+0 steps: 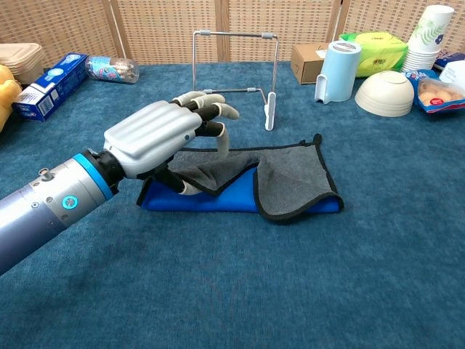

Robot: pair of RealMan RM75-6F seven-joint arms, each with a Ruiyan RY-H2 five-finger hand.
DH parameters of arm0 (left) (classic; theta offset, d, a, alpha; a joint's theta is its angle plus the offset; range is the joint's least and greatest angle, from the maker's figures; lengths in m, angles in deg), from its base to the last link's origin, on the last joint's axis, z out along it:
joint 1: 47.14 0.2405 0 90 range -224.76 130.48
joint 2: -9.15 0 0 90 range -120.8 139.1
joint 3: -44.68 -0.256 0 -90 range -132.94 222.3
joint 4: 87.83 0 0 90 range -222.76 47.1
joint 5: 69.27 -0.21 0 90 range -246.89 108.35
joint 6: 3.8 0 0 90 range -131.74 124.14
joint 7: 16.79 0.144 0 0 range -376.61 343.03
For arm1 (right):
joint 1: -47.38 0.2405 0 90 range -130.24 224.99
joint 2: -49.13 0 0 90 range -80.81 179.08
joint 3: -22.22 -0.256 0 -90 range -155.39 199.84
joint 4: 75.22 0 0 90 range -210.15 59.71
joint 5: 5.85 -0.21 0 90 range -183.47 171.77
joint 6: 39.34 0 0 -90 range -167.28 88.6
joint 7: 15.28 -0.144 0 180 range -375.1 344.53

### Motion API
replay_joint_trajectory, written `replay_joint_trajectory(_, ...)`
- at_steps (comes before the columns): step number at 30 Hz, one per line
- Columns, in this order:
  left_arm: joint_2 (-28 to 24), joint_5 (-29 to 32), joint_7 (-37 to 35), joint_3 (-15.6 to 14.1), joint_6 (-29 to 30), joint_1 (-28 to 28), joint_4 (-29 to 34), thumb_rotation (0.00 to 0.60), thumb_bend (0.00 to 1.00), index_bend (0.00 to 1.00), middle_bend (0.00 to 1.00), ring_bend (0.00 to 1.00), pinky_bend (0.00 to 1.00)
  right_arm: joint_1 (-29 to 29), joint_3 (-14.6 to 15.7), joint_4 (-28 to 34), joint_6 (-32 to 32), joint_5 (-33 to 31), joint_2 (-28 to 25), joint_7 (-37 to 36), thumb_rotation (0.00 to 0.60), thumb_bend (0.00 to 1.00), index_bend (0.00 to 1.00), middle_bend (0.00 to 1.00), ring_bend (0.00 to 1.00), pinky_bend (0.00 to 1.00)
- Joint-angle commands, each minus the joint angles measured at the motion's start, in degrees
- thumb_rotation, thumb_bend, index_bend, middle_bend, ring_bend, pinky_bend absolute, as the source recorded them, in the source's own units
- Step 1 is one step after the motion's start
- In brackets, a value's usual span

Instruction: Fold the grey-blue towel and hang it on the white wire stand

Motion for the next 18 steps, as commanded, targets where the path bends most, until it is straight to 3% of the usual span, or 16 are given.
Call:
replay_joint_trajectory(1,0.1,-0.3,-0.7,-0.3,0.6,0.2,-0.6,0.600,0.37,0.51,0.19,0.00,0.00,0.0,0.0,0.1,0.0,0.0,0.0,0.1,0.600,0.39,0.15,0.03,0.00,0.00)
replay_joint_trajectory(10,0.4,-0.7,-2.6,-0.8,1.6,0.8,-1.4,0.600,0.39,0.69,0.27,0.03,0.00,0.1,-0.1,0.3,-0.1,-0.1,-0.1,0.5,0.600,0.39,0.15,0.03,0.00,0.00)
replay_joint_trajectory(18,0.5,2.3,-6.3,0.9,0.5,1.3,-0.5,0.600,0.39,0.74,0.30,0.06,0.00,0.1,-0.1,0.3,-0.3,-0.2,0.0,0.5,0.600,0.39,0.15,0.03,0.00,0.00)
